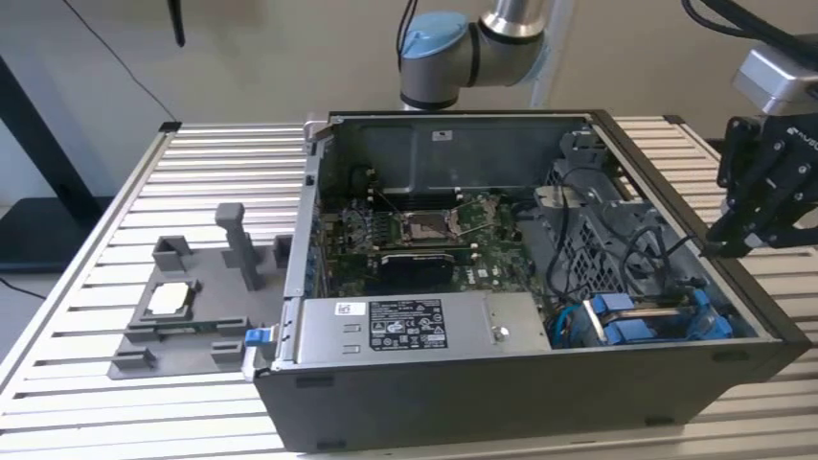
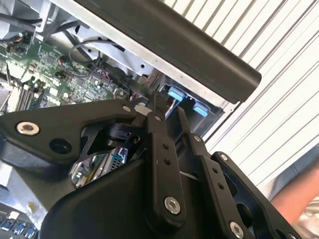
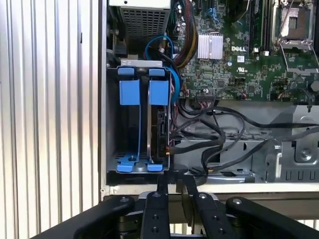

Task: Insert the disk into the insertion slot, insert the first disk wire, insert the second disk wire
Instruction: 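Insert the second disk wire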

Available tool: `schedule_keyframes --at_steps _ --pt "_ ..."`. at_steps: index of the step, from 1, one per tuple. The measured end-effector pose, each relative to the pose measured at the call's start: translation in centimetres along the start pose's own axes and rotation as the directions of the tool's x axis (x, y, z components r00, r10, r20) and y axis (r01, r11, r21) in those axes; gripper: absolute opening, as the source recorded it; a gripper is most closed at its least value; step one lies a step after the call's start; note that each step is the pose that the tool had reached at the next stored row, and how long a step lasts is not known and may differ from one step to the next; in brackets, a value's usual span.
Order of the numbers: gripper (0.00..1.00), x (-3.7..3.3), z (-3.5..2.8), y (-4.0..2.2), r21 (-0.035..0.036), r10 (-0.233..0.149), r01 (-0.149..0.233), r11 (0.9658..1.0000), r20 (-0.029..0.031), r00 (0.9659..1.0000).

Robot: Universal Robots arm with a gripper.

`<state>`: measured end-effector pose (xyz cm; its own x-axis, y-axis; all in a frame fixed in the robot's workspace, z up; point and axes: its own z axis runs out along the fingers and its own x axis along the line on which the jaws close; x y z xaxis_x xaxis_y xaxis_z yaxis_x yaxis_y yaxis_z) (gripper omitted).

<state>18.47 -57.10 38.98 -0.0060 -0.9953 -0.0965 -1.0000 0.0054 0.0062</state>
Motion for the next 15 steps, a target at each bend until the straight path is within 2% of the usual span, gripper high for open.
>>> schedule_keyframes --at_steps 3,4,11,15 --pt "0.27 0.02 0.14 -0.13 -0.0002 0.001 -0.001 1.0000 0.0213 0.9998" --pt "0.27 0.02 0.23 -0.13 -0.0003 0.002 -0.002 1.0000 0.0235 0.9997" --pt "0.27 0.10 0.57 -0.20 -0.0102 0.034 -0.034 0.9994 0.0232 0.9991" --pt "0.27 0.15 0.96 -0.21 -0.0121 0.070 -0.070 0.9975 0.0232 0.9973"
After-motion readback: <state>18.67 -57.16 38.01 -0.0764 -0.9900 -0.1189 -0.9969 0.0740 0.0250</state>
